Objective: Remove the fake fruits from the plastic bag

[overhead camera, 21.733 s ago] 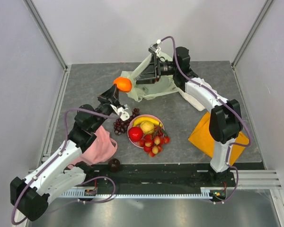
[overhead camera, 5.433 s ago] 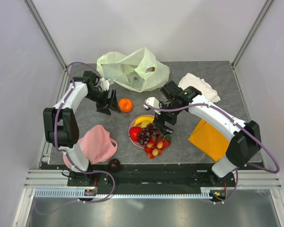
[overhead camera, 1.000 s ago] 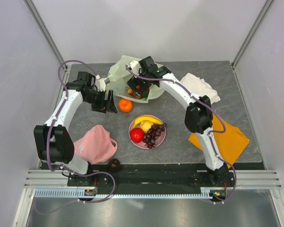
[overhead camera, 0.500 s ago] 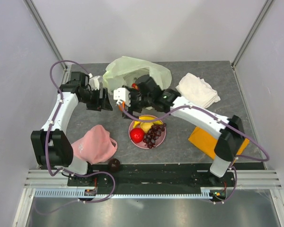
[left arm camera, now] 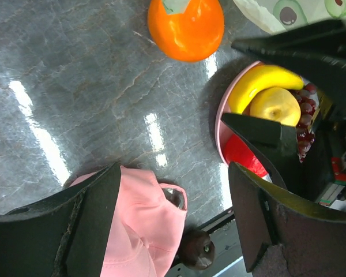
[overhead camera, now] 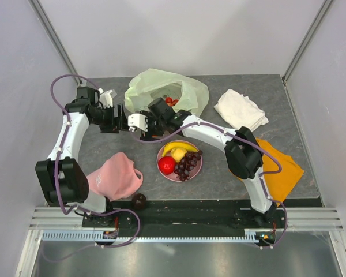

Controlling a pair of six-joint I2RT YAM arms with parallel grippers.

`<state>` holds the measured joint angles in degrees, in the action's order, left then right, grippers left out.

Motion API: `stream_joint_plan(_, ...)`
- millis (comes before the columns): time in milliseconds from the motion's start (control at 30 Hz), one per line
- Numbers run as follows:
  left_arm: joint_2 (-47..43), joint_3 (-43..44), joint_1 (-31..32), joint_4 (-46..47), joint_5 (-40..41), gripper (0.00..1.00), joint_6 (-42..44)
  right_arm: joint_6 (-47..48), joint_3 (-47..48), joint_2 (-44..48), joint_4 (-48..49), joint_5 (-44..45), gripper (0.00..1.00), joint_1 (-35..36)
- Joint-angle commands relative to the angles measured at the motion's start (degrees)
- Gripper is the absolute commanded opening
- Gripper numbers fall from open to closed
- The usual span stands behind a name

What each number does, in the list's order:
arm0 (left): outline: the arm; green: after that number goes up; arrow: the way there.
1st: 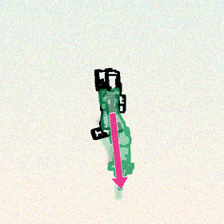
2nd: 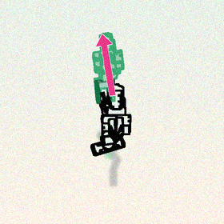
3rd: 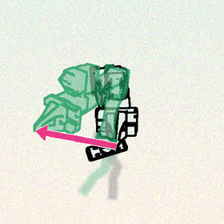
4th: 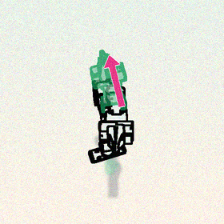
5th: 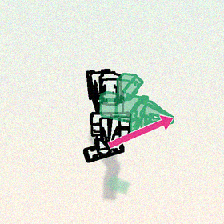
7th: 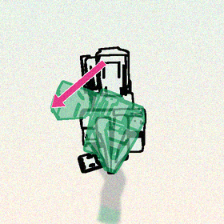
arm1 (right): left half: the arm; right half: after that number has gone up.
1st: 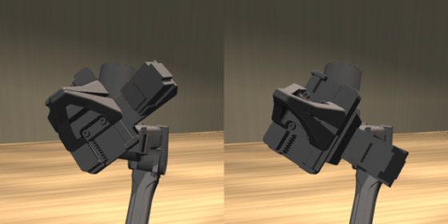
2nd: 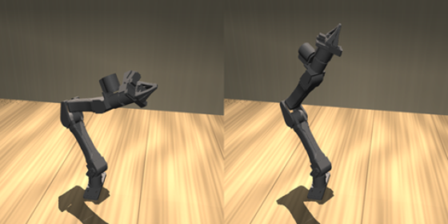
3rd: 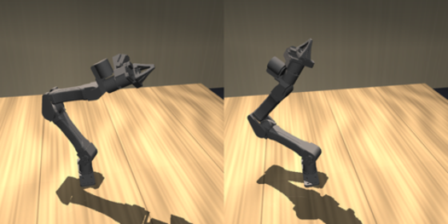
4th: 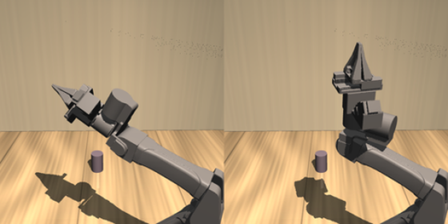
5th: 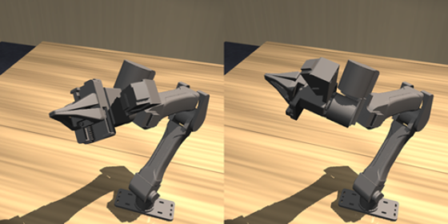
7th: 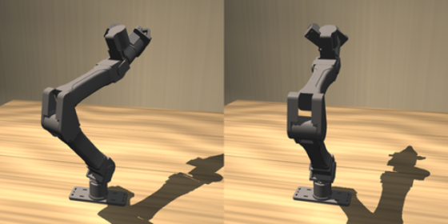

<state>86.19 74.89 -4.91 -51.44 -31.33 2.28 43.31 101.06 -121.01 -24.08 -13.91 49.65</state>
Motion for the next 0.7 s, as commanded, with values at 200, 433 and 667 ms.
stream_joint_plan(200,-1.29,-0.54,-0.54,1.34,-2.86,0.82,-1.32,4.24,12.23,-8.53,-5.1,3.72,0.71,0.1)
stream_joint_plan(433,-0.5,-0.27,-0.54,1.25,-2.59,0.82,-1.49,7.14,13.99,-11.26,-8.97,4.51,0.55,0.1)
stream_joint_plan(667,1.43,0.52,-0.63,1.08,-2.94,0.82,-1.58,8.9,12.76,-12.85,-10.38,7.76,0.23,0.1)
